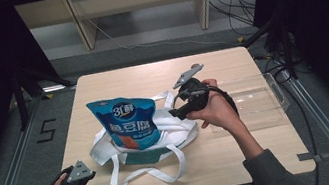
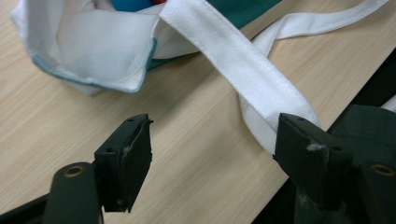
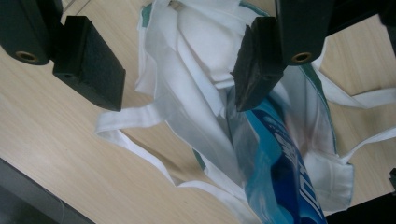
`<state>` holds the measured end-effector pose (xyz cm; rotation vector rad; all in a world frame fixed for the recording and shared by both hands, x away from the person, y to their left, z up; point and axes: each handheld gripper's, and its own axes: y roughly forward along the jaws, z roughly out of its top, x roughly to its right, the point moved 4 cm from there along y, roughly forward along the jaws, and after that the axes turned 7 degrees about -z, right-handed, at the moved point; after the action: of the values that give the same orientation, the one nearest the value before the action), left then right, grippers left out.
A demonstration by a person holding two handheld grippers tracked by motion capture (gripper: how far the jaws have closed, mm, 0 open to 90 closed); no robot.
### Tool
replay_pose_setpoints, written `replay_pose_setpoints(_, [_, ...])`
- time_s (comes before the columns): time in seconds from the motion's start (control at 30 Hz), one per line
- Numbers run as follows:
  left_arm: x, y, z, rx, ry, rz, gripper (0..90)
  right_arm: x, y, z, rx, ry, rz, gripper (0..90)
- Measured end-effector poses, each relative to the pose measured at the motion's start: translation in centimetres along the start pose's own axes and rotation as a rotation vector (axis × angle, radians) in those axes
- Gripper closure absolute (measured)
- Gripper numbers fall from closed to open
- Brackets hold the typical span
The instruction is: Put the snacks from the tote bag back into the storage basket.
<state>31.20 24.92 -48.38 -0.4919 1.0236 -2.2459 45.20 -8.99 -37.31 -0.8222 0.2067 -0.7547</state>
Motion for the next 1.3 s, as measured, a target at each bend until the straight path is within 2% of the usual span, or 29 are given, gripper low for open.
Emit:
replay_pose_setpoints(0.07, [-0.1, -0.1, -0.3, -0.007, -0.011, -0.004, 26.4, -0.2, -0.2, 0.5, 0.019, -0.012, 0.014, 34.5])
replay_pose_setpoints(0.1, [-0.1, -0.2, -0.5, -0.008, -0.014, 0.008, 26.4, -0.3, -0.3, 0.9, 0.035, -0.037, 0.032, 34.4])
replay_pose_setpoints(0.13, [-0.2, -0.3, -0.6, -0.013, -0.002, 0.014, 26.4, -0.3, -0.3, 0.9, 0.035, -0.037, 0.032, 34.4])
replay_pose_setpoints(0.17, [-0.3, -0.3, -0.8, -0.016, -0.002, 0.02, 26.4, -0.4, -0.4, 1.1, 0.015, -0.059, 0.045, 33.7])
replay_pose_setpoints(0.2, [-0.2, -0.4, -1.0, -0.013, -0.007, 0.02, 26.4, -0.4, -0.5, 1.3, 0.02, -0.065, 0.047, 33.6])
replay_pose_setpoints(0.27, [-0.1, -0.4, -1.2, -0.01, -0.009, 0.017, 26.3, -0.5, -0.9, 1.6, 0.002, -0.054, 0.06, 33.5])
replay_pose_setpoints(0.3, [-0.1, -0.4, -1.2, -0.009, -0.006, 0.02, 26.3, -0.7, -1.0, 1.8, -0.005, -0.054, 0.051, 33.2])
replay_pose_setpoints(0.37, [0.0, -0.5, -1.4, -0.013, -0.016, 0.014, 25.9, -0.8, -1.5, 2.3, -0.011, -0.083, 0.048, 32.9])
replay_pose_setpoints(0.4, [0.0, -0.5, -1.5, -0.01, -0.016, 0.015, 25.9, -1.0, -1.8, 2.5, -0.024, -0.069, 0.06, 32.6])
replay_pose_setpoints(0.47, [0.0, -0.5, -1.5, -0.009, -0.019, 0.019, 25.8, -1.3, -2.3, 3.2, -0.015, -0.097, 0.074, 31.4])
replay_pose_setpoints(0.57, [0.0, -0.5, -1.7, -0.014, -0.018, 0.022, 25.7, -1.6, -3.0, 4.2, -0.001, -0.099, 0.121, 30.4])
replay_pose_setpoints(0.6, [0.0, -0.5, -1.7, -0.01, -0.019, 0.023, 25.8, -1.7, -3.1, 4.5, 0.006, -0.096, 0.122, 30.4])
replay_pose_setpoints(0.63, [0.0, -0.6, -1.7, -0.018, -0.021, 0.015, 25.7, -1.8, -3.3, 4.8, 0.002, -0.112, 0.128, 29.7])
replay_pose_setpoints(0.73, [-0.2, -0.6, -1.7, -0.012, -0.006, 0.028, 25.8, -2.0, -3.2, 5.4, -0.004, -0.136, 0.116, 27.0])
replay_pose_setpoints(0.77, [-0.2, -0.6, -1.7, -0.013, -0.01, 0.025, 25.7, -2.5, -2.9, 6.2, -0.013, -0.181, 0.125, 24.3])
replay_pose_setpoints(0.8, [-0.2, -0.6, -1.7, -0.013, -0.01, 0.025, 25.7, -2.6, -2.8, 6.6, -0.008, -0.193, 0.125, 23.1])
replay_pose_setpoints(0.83, [-0.1, -0.6, -1.8, -0.011, -0.026, 0.019, 25.7, -3.0, -2.6, 7.1, -0.009, -0.194, 0.133, 22.7])
replay_pose_setpoints(0.97, [-0.2, -0.5, -1.8, -0.019, -0.026, 0.019, 25.7, -3.9, -2.1, 8.6, -0.013, -0.21, 0.14, 22.8])
replay_pose_setpoints(1.03, [-0.2, -0.5, -1.8, -0.015, -0.026, 0.018, 25.7, -4.2, -1.8, 9.1, -0.016, -0.223, 0.143, 23.4])
replay_pose_setpoints(1.07, [-0.2, -0.5, -1.8, -0.014, -0.007, 0.027, 25.7, -4.6, -1.3, 9.7, -0.025, -0.246, 0.15, 24.9])
replay_pose_setpoints(1.1, [-0.2, -0.5, -1.8, -0.014, -0.006, 0.027, 25.7, -4.7, -1.1, 9.9, -0.03, -0.255, 0.151, 27.0])
replay_pose_setpoints(1.23, [-0.1, -0.4, -1.8, -0.011, -0.023, 0.02, 25.7, -5.5, -0.3, 10.8, -0.057, -0.288, 0.171, 31.9])
replay_pose_setpoints(1.3, [-0.1, -0.4, -1.8, -0.011, -0.024, 0.021, 25.8, -5.8, -0.2, 11.0, -0.069, -0.285, 0.171, 33.5])
